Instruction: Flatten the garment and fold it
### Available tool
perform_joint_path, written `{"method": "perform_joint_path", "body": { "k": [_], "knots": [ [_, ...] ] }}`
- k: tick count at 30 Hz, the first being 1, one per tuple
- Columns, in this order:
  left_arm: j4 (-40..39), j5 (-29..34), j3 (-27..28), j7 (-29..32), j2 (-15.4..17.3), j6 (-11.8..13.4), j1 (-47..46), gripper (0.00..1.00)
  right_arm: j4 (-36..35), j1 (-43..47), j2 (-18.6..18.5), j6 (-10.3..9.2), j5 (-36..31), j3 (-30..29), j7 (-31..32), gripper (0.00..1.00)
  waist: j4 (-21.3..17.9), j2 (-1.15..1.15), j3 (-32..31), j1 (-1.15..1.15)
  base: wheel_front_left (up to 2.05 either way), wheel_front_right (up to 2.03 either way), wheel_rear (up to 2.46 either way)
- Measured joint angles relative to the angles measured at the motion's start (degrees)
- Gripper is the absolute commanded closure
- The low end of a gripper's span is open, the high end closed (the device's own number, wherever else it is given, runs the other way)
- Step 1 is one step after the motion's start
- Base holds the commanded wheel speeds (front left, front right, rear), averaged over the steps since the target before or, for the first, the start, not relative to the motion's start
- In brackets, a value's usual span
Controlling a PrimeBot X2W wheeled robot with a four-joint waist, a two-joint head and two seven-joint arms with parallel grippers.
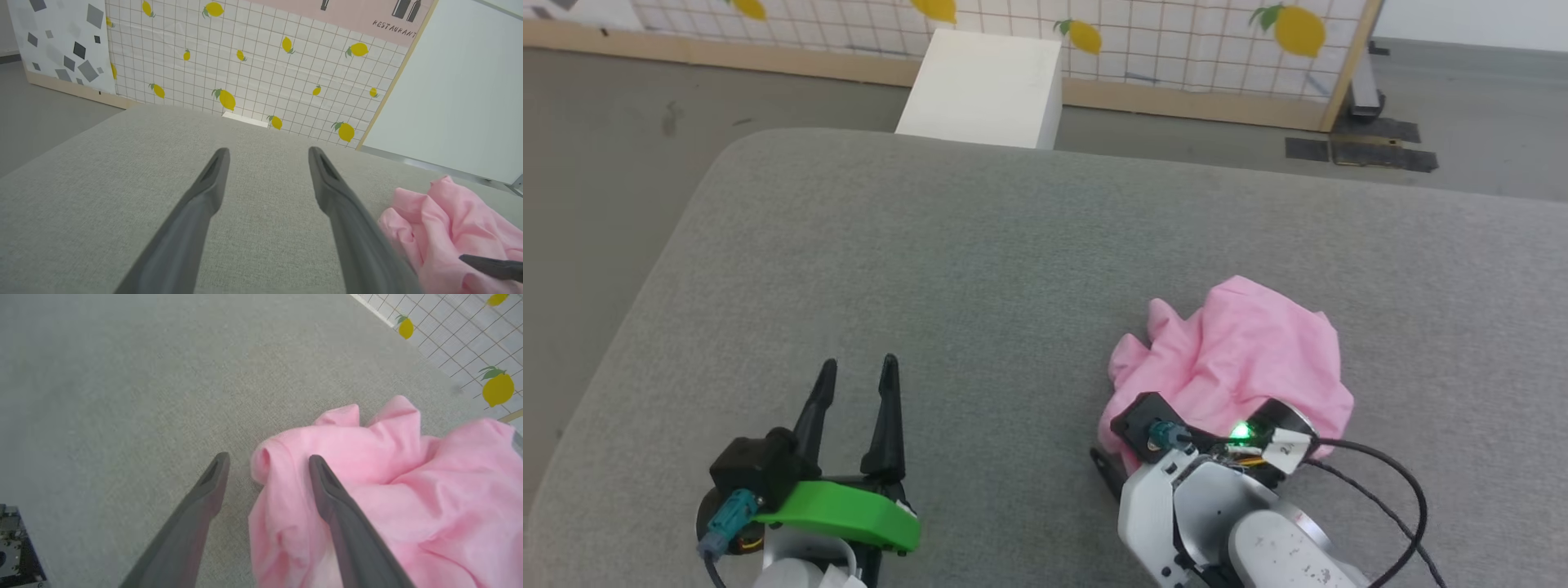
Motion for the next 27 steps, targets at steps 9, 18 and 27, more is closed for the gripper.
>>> {"method": "perform_joint_path", "body": {
  "k": [9,18,27],
  "knots": [
    [2.92,0.01,-0.08,0.0,-1.12,-1.32,-1.27,0.0,-0.42,-0.07,-0.21,0.0,-3.42,-4.99,6.6,1.0,2.52,0.0,0.82,0.0,0.0,0.0,0.0],
    [3.2,0.48,0.92,0.0,-1.38,-1.92,-1.3,0.0,-7.54,-4.16,-0.26,0.0,2.53,-3.42,1.09,1.0,0.73,0.0,0.06,0.0,0.0,0.0,0.0],
    [3.36,1.07,1.83,0.0,-1.49,-2.15,-1.32,0.0,-18.44,-13.95,0.09,0.0,12.83,-8.38,-9.92,1.0,-1.69,0.0,-0.66,0.0,0.0,0.0,0.0]
  ]
}}
